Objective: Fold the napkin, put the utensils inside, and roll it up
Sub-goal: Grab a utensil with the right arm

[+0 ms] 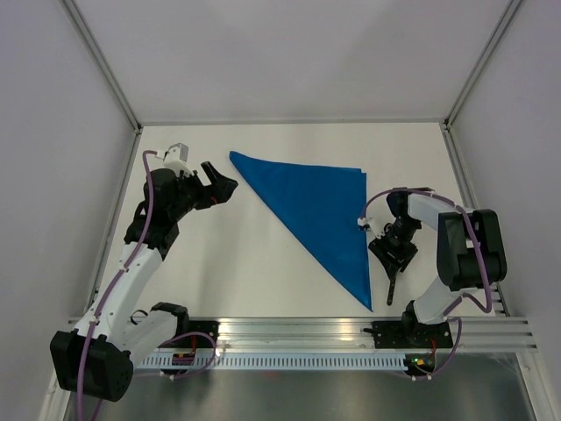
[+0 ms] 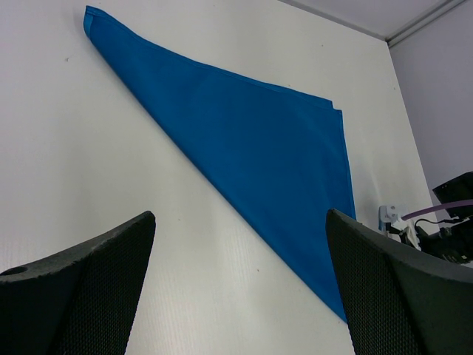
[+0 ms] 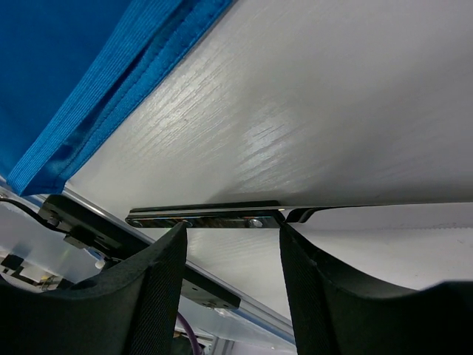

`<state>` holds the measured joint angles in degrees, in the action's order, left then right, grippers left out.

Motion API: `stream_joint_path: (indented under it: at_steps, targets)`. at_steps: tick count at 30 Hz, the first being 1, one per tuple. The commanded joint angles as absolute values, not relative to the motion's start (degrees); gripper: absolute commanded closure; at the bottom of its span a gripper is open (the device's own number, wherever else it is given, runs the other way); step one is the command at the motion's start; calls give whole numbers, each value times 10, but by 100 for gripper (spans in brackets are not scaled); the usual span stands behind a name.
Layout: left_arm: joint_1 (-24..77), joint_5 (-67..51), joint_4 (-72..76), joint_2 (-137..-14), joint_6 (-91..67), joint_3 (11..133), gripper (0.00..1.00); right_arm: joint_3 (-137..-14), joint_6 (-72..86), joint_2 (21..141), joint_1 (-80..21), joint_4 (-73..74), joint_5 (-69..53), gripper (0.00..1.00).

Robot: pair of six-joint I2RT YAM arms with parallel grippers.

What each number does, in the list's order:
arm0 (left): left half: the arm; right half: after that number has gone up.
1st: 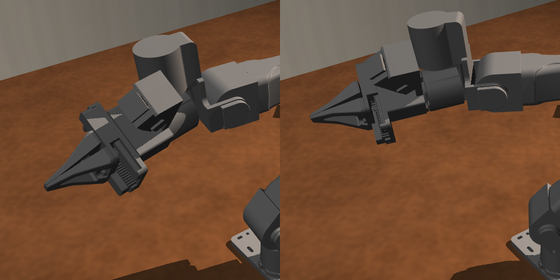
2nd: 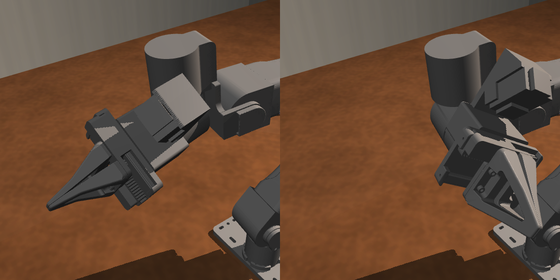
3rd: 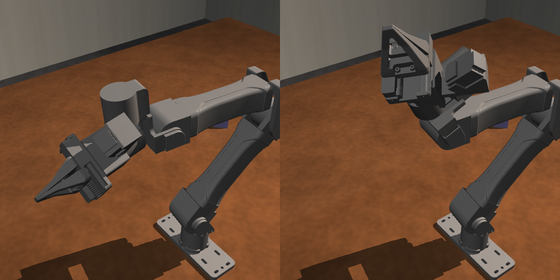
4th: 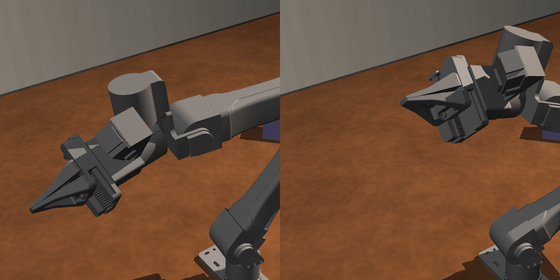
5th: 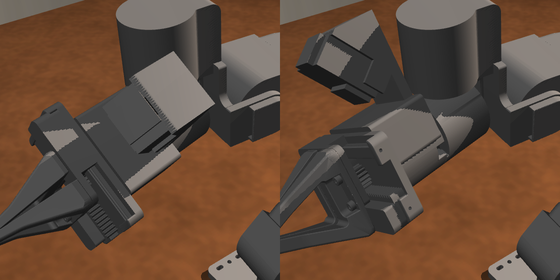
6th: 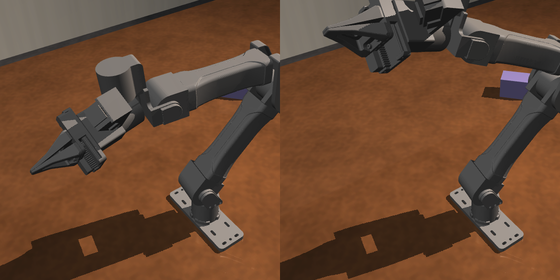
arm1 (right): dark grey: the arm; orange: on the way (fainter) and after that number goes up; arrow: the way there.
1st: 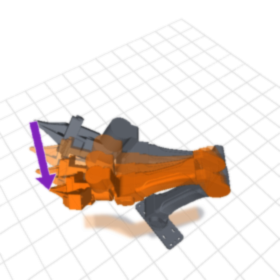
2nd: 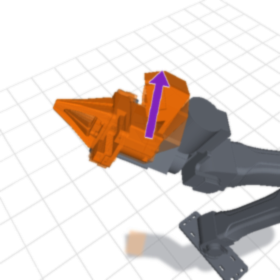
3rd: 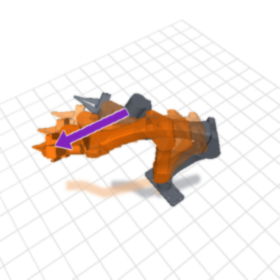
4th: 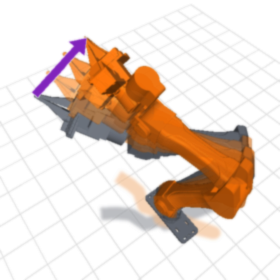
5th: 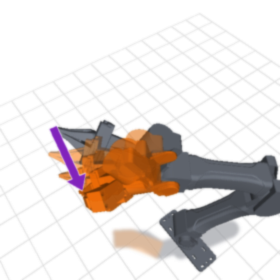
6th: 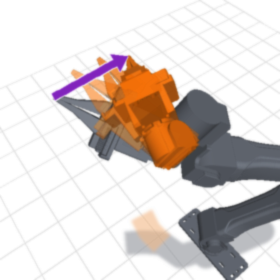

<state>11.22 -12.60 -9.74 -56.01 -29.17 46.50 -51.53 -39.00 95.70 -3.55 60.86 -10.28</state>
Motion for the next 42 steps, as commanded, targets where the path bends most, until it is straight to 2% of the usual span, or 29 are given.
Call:
stream_joint_path:
  at_steps: [1, 30, 34, 36, 42]
  targets:
    - [110, -128, -86, -561, -301, 478, 0, -522, -371, 977, -38, 559, -55, 41]
    - [110, -125, -84, -582, -291, 487, 0, -548, -262, 1064, -84, 454, -4, 50]
    - [109, -125, -84, -584, -288, 489, 0, -565, -245, 1079, -84, 439, -4, 55]
    - [109, -124, -87, -584, -287, 490, 0, -570, -234, 1087, -85, 434, -4, 62]
    - [109, -121, -90, -585, -285, 493, 0, -587, -206, 1098, -85, 417, -4, 66]
